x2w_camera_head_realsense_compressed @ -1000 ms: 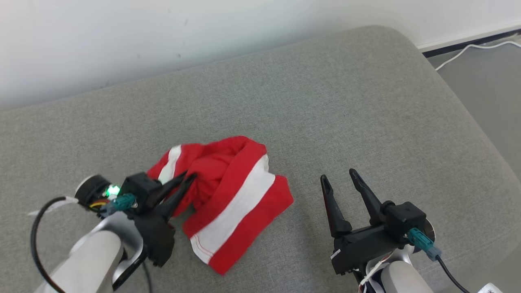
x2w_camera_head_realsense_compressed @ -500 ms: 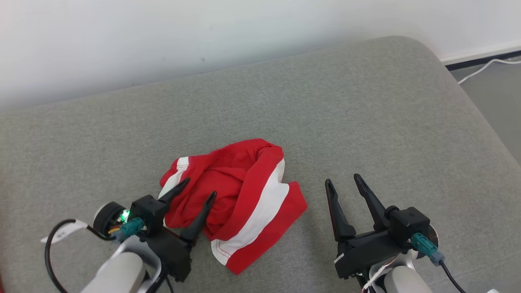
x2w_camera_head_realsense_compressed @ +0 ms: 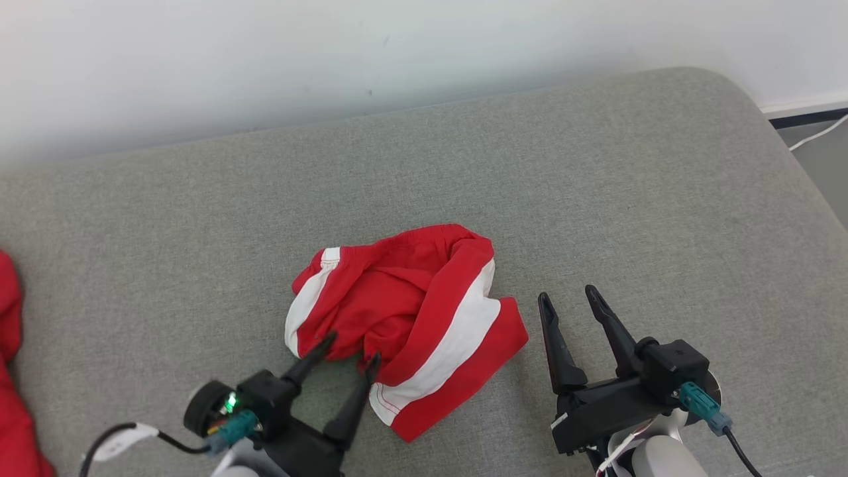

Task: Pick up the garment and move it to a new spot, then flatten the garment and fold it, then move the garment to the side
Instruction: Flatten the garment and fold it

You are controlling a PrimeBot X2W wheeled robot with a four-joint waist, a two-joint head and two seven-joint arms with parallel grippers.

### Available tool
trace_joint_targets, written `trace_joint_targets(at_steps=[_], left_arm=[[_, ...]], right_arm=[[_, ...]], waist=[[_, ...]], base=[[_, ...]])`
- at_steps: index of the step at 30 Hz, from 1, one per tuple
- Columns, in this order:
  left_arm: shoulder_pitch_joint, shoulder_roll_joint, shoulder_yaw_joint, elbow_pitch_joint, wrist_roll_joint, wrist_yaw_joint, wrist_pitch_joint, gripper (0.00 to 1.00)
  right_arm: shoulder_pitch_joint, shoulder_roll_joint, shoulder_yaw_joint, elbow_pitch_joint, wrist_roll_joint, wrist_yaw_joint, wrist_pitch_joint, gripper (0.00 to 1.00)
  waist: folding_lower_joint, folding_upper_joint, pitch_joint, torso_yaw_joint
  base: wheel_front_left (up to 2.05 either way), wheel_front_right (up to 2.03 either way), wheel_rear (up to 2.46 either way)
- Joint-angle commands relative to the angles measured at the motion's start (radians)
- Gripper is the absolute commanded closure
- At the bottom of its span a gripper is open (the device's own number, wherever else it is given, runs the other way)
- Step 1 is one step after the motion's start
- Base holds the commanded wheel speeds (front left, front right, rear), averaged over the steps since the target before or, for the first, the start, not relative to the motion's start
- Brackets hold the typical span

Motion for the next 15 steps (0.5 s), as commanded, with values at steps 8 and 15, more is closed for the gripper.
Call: trace_joint_targets(at_steps=[8, 15], left_arm=[[0.094, -0.016, -0.049, -0.013, -0.025, -0.003, 0.015, 0.00], [0.077, -0.029, -0.055, 0.081, -0.035, -0.011, 0.007, 0.00]], right_arm=[[-0.002, 0.000, -0.001, -0.007, 0.010, 0.001, -0.002, 0.00], [-0.018, 0.000, 0.008, -0.005, 0.008, 0.001, -0.002, 0.00]], waist=[[0.0001, 0.0000, 0.017, 0.001], [0.0001, 0.0000, 0.033, -0.020]], base=[[0.00, 0.00, 0.00], [0.00, 0.00, 0.00]])
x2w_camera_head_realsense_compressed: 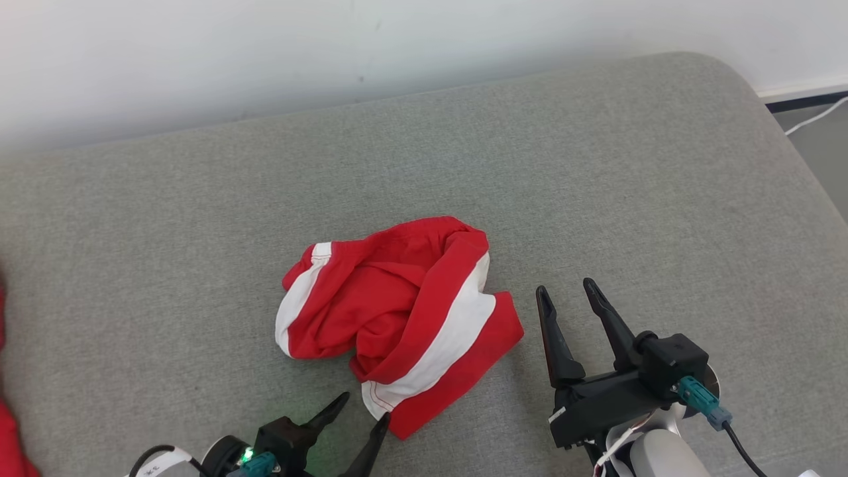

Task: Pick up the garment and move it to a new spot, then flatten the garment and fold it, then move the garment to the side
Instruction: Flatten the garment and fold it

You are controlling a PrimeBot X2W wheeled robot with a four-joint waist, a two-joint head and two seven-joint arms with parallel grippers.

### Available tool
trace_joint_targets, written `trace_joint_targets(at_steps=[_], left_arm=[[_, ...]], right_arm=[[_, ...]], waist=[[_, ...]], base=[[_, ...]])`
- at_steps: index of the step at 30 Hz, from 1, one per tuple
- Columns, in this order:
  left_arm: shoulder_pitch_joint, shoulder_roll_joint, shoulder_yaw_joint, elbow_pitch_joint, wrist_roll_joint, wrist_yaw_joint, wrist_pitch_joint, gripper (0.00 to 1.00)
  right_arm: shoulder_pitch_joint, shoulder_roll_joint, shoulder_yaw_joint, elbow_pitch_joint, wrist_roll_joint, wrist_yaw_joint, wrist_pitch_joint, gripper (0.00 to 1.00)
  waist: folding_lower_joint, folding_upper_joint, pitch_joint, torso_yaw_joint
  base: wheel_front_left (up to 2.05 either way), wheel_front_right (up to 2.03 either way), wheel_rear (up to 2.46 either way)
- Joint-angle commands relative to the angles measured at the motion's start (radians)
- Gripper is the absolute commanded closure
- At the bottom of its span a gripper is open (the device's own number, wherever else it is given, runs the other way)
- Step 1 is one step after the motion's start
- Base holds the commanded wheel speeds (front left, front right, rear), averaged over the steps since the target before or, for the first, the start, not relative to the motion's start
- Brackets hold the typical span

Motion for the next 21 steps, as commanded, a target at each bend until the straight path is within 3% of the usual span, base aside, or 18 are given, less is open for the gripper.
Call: trace_joint_targets(at_steps=[1, 9, 10, 11, 12, 13, 21], left_arm=[[-0.010, -0.002, 0.001, 0.023, -0.012, -0.002, -0.007, 0.00], [-0.040, -0.027, -0.004, 0.134, -0.016, -0.020, -0.023, 0.00], [-0.044, -0.030, -0.008, 0.149, -0.015, -0.020, -0.023, 0.25], [-0.046, -0.035, -0.010, 0.162, -0.016, -0.025, -0.025, 0.71], [-0.049, -0.039, -0.012, 0.174, -0.014, -0.028, -0.026, 0.91], [-0.051, -0.043, -0.012, 0.181, -0.012, -0.027, -0.029, 1.00], [-0.043, -0.054, 0.011, 0.165, 0.001, -0.013, -0.049, 1.00]], right_arm=[[-0.006, 0.000, 0.003, 0.001, 0.004, 0.001, -0.002, 0.00], [-0.008, 0.000, 0.008, 0.005, 0.000, 0.001, -0.002, 0.00], [-0.009, 0.000, 0.007, 0.006, 0.000, 0.001, -0.003, 0.00], [-0.010, 0.000, 0.007, 0.008, -0.001, 0.001, -0.003, 0.00], [-0.011, 0.000, 0.006, 0.009, -0.003, 0.001, -0.003, 0.00], [-0.010, 0.000, 0.005, 0.009, -0.005, 0.001, -0.003, 0.00], [0.017, 0.000, -0.002, 0.012, -0.014, 0.001, -0.003, 0.00]], waist=[[0.0000, 0.0000, 0.005, -0.011], [0.0000, 0.0000, 0.009, -0.038], [0.0000, 0.0000, 0.009, -0.040], [0.0000, 0.0000, 0.008, -0.041], [0.0000, 0.0000, 0.006, -0.042], [0.0000, 0.0000, 0.003, -0.042], [0.0000, 0.0000, -0.032, -0.010]], base=[[0.00, 0.00, 0.00], [0.00, 0.00, 0.00], [0.00, 0.00, 0.00], [0.00, 0.00, 0.00], [0.00, 0.00, 0.00], [0.00, 0.00, 0.00], [0.00, 0.00, 0.00]])
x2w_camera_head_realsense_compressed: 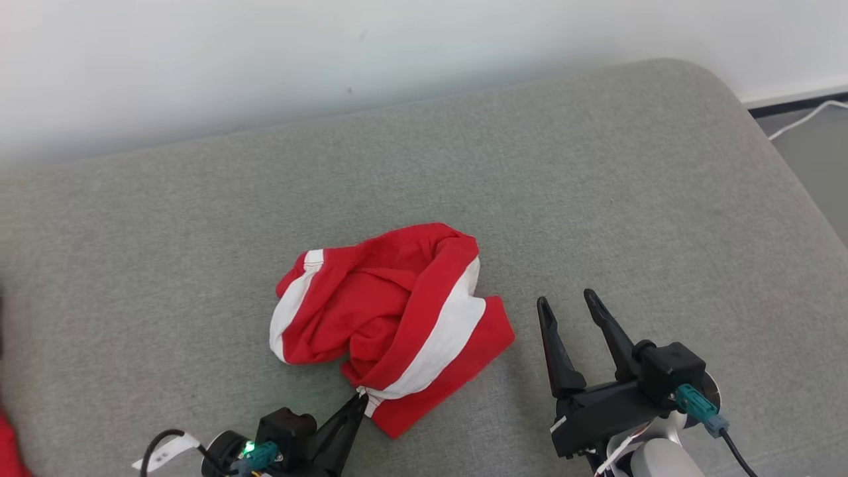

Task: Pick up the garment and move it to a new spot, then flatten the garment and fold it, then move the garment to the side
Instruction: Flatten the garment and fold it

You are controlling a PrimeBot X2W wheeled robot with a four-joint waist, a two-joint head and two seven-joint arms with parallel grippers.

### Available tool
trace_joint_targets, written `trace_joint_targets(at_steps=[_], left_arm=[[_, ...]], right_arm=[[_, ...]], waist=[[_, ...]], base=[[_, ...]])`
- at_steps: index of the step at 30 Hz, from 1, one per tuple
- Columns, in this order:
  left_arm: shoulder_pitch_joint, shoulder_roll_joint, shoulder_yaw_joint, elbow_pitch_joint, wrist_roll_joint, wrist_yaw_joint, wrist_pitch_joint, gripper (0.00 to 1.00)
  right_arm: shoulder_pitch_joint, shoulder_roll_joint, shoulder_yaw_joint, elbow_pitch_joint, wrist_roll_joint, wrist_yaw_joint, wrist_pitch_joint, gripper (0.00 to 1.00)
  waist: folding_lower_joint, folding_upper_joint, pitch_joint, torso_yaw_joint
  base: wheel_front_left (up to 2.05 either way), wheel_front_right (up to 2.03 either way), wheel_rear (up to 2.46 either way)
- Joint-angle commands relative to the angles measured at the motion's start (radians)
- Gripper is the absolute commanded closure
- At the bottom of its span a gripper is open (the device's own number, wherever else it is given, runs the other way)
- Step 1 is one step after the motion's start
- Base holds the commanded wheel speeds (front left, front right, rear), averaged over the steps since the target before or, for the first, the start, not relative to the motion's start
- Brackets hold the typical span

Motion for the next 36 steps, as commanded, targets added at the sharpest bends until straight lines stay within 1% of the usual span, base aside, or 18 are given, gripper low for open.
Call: trace_joint_targets(at_steps=[1, 4, 9, 17, 23, 27, 30, 33, 34, 35, 36], left_arm=[[0.015, 0.005, 0.005, -0.005, 0.003, 0.003, -0.004, 1.00], [0.038, 0.013, 0.024, -0.051, 0.004, 0.019, -0.007, 1.00], [0.081, 0.050, 0.054, -0.144, 0.008, 0.056, -0.008, 1.00], [0.153, 0.155, 0.109, -0.299, -0.001, 0.132, 0.033, 1.00], [0.206, 0.229, 0.169, -0.382, -0.016, 0.193, 0.049, 1.00], [0.242, 0.249, 0.186, -0.397, -0.028, 0.212, 0.055, 1.00], [0.264, 0.238, 0.180, -0.375, -0.040, 0.216, 0.053, 1.00], [0.277, 0.220, 0.173, -0.339, -0.057, 0.205, 0.044, 1.00], [0.277, 0.212, 0.171, -0.329, -0.062, 0.203, 0.041, 0.90], [0.279, 0.203, 0.171, -0.324, -0.071, 0.196, 0.038, 0.42], [0.280, 0.197, 0.173, -0.320, -0.076, 0.196, 0.032, 0.00]], right_arm=[[0.006, 0.000, 0.001, 0.001, -0.001, 0.001, -0.003, 0.00], [0.024, 0.000, -0.002, 0.005, -0.001, 0.001, -0.003, 0.00], [0.043, 0.000, -0.006, 0.011, 0.005, 0.001, 0.000, 0.00], [0.061, 0.000, -0.014, 0.014, 0.012, 0.001, 0.000, 0.00], [0.068, 0.000, -0.012, 0.015, 0.014, 0.001, -0.001, 0.00], [0.064, 0.000, -0.010, 0.015, 0.013, 0.001, 0.004, 0.00], [0.060, 0.000, -0.008, 0.020, 0.014, 0.001, 0.005, 0.00], [0.057, 0.000, -0.008, 0.024, 0.015, 0.001, 0.009, 0.00], [0.056, 0.000, -0.009, 0.026, 0.015, 0.001, 0.010, 0.00], [0.055, 0.000, -0.010, 0.027, 0.015, 0.001, 0.011, 0.00], [0.054, 0.000, -0.011, 0.028, 0.015, 0.001, 0.012, 0.00]], waist=[[-0.0001, 0.0000, -0.018, 0.019], [-0.0001, 0.0000, -0.041, 0.047], [-0.0001, 0.0000, -0.076, 0.106], [-0.0001, 0.0000, -0.100, 0.186], [-0.0001, 0.0000, -0.107, 0.216], [-0.0001, 0.0000, -0.105, 0.222], [-0.0001, 0.0000, -0.103, 0.223], [-0.0001, 0.0000, -0.103, 0.222], [-0.0001, 0.0000, -0.104, 0.222], [-0.0001, 0.0000, -0.104, 0.222], [-0.0001, 0.0000, -0.105, 0.222]], base=[[0.00, 0.00, 0.00], [0.00, 0.00, 0.00], [0.00, 0.00, 0.00], [0.00, 0.00, 0.00], [0.00, 0.00, 0.00], [0.00, 0.00, 0.00], [0.00, 0.00, 0.00], [0.00, 0.00, 0.00], [0.00, 0.00, 0.00], [0.00, 0.00, 0.00], [0.00, 0.00, 0.00]])
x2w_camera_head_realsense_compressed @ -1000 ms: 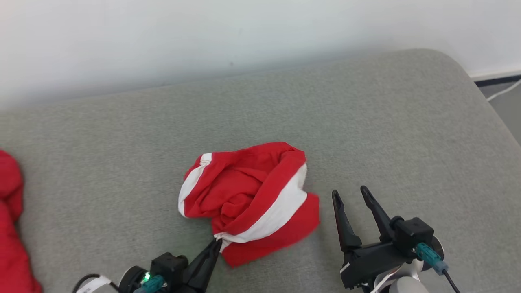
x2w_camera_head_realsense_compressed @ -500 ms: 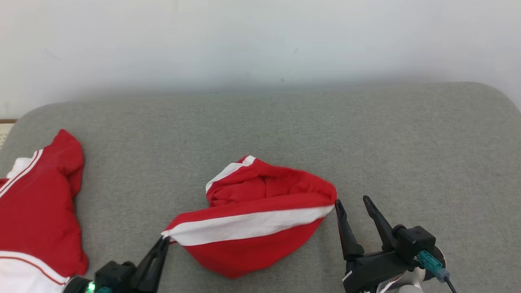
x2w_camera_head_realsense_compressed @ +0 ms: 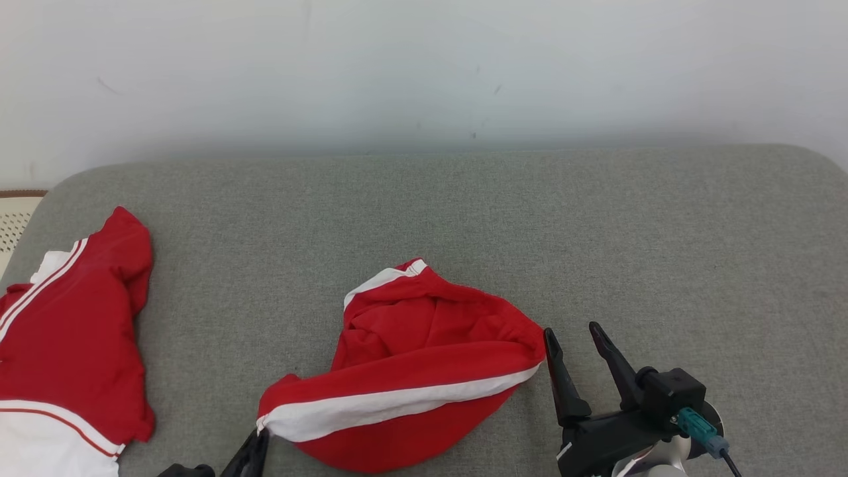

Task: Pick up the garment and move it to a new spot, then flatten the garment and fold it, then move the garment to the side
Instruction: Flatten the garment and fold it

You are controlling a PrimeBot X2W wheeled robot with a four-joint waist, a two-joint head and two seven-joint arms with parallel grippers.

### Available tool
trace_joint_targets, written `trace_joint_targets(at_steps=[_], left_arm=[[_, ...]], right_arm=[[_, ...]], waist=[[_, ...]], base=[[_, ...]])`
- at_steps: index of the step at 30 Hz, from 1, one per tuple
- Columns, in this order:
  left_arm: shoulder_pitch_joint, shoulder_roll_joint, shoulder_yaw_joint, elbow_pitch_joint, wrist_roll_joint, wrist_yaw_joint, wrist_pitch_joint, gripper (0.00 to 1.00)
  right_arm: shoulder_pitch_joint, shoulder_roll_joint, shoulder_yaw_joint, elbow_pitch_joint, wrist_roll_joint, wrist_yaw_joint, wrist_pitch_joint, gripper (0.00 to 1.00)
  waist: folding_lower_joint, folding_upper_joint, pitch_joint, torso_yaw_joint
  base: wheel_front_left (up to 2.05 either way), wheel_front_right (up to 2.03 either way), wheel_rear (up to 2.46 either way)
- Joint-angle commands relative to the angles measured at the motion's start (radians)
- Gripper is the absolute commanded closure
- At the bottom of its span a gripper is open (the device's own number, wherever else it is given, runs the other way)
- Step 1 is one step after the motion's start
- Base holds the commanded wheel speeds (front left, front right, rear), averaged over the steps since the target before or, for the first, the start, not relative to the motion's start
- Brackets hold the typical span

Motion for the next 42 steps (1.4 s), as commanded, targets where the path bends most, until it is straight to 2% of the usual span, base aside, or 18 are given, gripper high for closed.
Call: trace_joint_targets(at_steps=[1, 6, 13, 22, 31, 42], left_arm=[[0.013, -0.009, 0.004, 0.006, -0.018, -0.004, -0.012, 0.00], [0.010, -0.023, 0.014, -0.015, -0.007, -0.008, -0.031, 0.00], [0.024, -0.026, 0.061, -0.110, 0.015, 0.010, -0.046, 0.00], [0.061, -0.083, 0.222, -0.182, 0.100, 0.040, -0.051, 0.00], [0.101, -0.150, 0.320, -0.182, 0.150, -0.007, -0.052, 0.00], [0.082, -0.235, 0.355, -0.140, 0.195, -0.089, -0.051, 0.00]], right_arm=[[-0.005, 0.000, -0.002, 0.004, 0.005, 0.001, 0.003, 0.00], [0.000, 0.000, -0.009, 0.008, 0.004, 0.001, 0.005, 0.00], [0.008, 0.000, -0.024, 0.007, 0.001, 0.001, 0.010, 0.00], [-0.040, -0.018, -0.014, 0.048, 0.000, 0.001, 0.053, 0.00], [-0.195, -0.078, 0.070, 0.167, 0.063, 0.001, 0.173, 0.00], [-0.419, -0.130, 0.190, 0.430, 0.193, 0.001, 0.264, 0.00]], waist=[[0.0001, -0.0001, -0.001, 0.000], [0.0001, -0.0001, -0.005, 0.003], [0.0001, -0.0001, -0.010, 0.014], [0.0001, -0.0001, -0.017, 0.020], [0.0001, -0.0001, -0.015, 0.035], [0.0001, -0.0001, 0.021, 0.121]], base=[[0.00, 0.00, 0.00], [0.00, 0.00, 0.00], [0.00, 0.00, 0.00], [0.00, 0.00, 0.00], [0.00, 0.00, 0.00], [0.00, 0.00, 0.00]])
